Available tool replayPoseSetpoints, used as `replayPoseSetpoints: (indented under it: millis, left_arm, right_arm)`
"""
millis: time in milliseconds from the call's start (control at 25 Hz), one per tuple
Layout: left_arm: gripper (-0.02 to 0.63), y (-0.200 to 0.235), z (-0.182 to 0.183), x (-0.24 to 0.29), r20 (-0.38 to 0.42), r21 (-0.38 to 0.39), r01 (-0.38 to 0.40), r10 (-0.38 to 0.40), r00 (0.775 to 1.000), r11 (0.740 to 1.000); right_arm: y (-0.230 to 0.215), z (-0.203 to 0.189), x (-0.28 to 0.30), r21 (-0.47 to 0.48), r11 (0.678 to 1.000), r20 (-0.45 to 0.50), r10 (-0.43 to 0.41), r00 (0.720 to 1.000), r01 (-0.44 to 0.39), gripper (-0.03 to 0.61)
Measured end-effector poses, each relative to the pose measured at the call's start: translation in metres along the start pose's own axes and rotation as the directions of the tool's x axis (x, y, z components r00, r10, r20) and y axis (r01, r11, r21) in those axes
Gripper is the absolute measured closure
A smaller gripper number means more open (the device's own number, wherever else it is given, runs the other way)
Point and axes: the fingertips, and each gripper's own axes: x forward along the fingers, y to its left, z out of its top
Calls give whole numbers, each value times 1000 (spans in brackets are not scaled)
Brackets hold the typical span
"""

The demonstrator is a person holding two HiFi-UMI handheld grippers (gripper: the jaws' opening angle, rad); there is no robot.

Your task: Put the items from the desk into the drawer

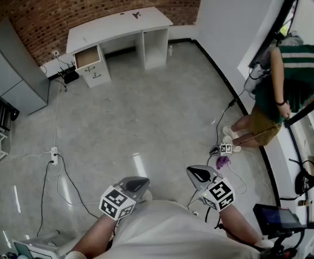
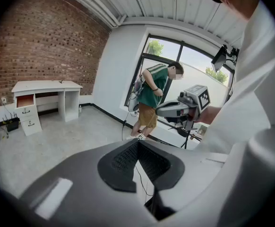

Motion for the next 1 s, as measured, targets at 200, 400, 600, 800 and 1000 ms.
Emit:
replayPoseSetpoints:
  millis: [200, 400, 600, 800, 1000]
  left_arm:
    - [606, 41, 1, -41, 53, -22, -6, 8, 999, 1000]
    - [606, 81, 0, -64, 70, -41, -47, 50, 996, 998]
    - [606, 125, -2, -81, 86, -88, -107, 114, 990, 990]
    - [606, 187, -3, -91, 102, -151, -182, 198, 975, 972]
    - [606, 276, 26, -101, 94, -211, -292, 316, 944, 933]
  right_arm:
    - [38, 24, 45, -15, 1000, -14, 22, 1000, -23, 577]
    - [49, 42, 91, -31, 998, -26, 61, 998, -62, 575]
    - [54, 63, 147, -54, 988, -60, 139, 988, -143, 575]
    - [44, 86, 219, -90, 970, -81, 221, 972, -228, 575]
    - [18, 145, 314, -132, 936, -50, 322, 945, -326, 545]
